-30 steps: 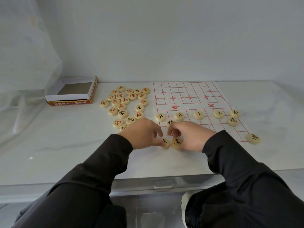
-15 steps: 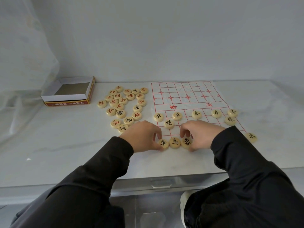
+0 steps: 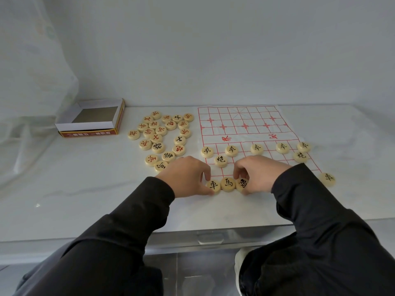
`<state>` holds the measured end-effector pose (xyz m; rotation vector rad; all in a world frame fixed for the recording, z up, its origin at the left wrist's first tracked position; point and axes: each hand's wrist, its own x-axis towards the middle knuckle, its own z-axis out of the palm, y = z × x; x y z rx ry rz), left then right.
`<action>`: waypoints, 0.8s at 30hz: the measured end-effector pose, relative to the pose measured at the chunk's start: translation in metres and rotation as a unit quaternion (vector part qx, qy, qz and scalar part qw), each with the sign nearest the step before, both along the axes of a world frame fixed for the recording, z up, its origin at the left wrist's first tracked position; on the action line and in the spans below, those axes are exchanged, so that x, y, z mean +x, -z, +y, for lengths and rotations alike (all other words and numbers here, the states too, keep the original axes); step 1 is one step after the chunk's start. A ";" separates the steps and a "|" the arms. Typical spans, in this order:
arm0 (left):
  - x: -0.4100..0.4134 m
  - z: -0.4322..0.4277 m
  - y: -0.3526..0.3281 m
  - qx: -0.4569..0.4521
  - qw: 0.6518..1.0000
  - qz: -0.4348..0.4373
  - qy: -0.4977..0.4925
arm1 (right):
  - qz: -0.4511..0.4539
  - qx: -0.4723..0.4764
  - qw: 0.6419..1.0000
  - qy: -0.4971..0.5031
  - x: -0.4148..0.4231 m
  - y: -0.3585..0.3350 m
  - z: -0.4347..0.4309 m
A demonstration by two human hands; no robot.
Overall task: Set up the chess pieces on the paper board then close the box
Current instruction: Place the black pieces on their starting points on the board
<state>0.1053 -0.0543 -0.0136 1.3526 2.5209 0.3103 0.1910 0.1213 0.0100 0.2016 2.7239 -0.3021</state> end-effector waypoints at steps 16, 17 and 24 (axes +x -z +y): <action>0.001 0.001 -0.003 -0.005 1.000 0.016 0.008 | 0.027 -0.013 0.999 -0.013 -0.009 0.001 -0.022; 0.001 0.000 -0.003 -0.005 1.000 0.017 0.008 | 0.028 -0.012 0.999 -0.014 -0.009 0.001 -0.022; 0.003 -0.001 -0.007 0.002 1.000 -0.005 -0.002 | 0.034 -0.020 0.999 -0.009 -0.009 0.000 -0.021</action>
